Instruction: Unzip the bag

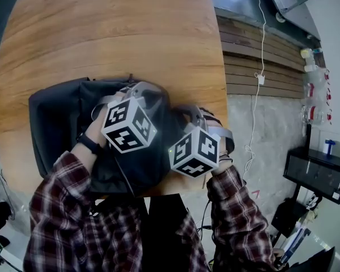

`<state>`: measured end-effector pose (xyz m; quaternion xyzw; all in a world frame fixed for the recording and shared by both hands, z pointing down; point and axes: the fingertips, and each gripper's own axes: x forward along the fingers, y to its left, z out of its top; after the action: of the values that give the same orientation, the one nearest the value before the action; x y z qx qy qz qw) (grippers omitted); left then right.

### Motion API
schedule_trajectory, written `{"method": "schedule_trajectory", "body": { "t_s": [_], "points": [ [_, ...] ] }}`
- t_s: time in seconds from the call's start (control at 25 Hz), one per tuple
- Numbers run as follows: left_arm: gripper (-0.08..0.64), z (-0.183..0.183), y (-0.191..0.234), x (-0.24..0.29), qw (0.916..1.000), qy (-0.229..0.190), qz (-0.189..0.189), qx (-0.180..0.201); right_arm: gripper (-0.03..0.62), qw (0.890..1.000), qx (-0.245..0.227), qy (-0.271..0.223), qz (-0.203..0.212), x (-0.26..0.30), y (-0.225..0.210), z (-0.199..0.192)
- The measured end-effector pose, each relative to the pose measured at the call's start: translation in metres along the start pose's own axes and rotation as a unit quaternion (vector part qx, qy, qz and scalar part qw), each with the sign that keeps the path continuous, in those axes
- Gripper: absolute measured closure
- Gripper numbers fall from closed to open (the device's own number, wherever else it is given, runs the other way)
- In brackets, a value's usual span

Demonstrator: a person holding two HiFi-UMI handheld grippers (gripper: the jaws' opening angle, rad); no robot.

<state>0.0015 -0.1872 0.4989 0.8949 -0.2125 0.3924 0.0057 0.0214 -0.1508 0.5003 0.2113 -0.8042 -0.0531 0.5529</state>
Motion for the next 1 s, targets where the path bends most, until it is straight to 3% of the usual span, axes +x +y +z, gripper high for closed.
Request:
{"method": "schedule_trajectory", "body": {
  "t_s": [0.28, 0.44, 0.72, 0.84, 1.0],
  "points": [
    [0.551, 0.000, 0.004, 0.011, 0.9999, 0.001, -0.008, -0.011, 0.581, 0.996, -0.072, 0.043, 0.041, -0.031, 0.043, -0.008],
    [0.551, -0.001, 0.013, 0.014, 0.9998, 0.000, -0.006, -0.018, 0.581, 0.995, -0.071, 0.038, 0.055, -0.054, 0.078, -0.008],
    [0.551, -0.006, 0.056, 0.017, 0.9979, 0.013, 0.030, -0.056, 0.581, 0.997, 0.028, -0.002, 0.070, -0.087, 0.124, -0.005],
    [0.551, -0.007, 0.074, 0.016, 0.9955, 0.014, 0.051, -0.078, 0.581, 0.995, 0.079, -0.014, 0.053, -0.083, 0.117, -0.009],
    [0.551, -0.020, 0.097, 0.011, 0.9881, 0.011, 0.117, -0.099, 0.581, 0.988, 0.144, -0.034, 0.033, -0.066, 0.090, -0.021]
  ]
}}
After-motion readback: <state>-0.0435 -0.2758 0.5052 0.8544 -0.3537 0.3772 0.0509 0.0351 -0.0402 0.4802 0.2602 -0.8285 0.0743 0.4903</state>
